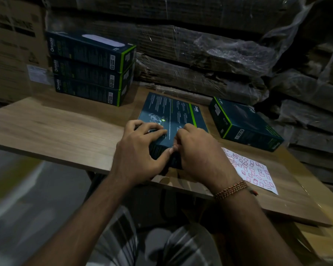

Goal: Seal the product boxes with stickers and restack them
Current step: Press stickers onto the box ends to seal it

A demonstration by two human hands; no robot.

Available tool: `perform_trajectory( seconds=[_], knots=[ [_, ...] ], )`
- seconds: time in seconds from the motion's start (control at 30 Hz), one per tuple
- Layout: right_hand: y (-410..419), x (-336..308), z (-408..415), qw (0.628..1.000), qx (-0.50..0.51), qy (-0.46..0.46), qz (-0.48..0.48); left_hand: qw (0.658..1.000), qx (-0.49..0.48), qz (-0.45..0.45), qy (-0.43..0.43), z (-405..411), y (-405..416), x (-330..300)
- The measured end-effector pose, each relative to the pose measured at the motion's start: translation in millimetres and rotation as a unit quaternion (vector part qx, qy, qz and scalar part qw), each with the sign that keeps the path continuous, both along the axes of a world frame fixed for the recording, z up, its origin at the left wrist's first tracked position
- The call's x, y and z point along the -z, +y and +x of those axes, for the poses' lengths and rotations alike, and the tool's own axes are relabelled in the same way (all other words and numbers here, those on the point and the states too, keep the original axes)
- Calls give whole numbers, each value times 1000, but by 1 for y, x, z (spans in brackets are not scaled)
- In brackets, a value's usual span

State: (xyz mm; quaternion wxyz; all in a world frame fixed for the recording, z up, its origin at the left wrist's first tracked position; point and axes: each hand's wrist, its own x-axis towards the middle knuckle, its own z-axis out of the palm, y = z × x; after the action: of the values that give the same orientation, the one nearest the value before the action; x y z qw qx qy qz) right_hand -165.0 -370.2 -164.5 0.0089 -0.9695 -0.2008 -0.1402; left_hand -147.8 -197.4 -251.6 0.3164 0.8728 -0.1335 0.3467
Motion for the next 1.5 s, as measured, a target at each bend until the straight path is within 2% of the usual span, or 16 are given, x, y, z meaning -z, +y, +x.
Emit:
perform_trajectory(
  seconds=[0.9, 1.5],
  knots=[
    [1, 2, 1, 1000, 10, -1, 4, 1000, -25, 13, -3, 0, -2, -1],
    [-2, 10, 3, 999, -20, -48, 14, 999, -38, 30, 3, -2, -4, -3]
  ],
)
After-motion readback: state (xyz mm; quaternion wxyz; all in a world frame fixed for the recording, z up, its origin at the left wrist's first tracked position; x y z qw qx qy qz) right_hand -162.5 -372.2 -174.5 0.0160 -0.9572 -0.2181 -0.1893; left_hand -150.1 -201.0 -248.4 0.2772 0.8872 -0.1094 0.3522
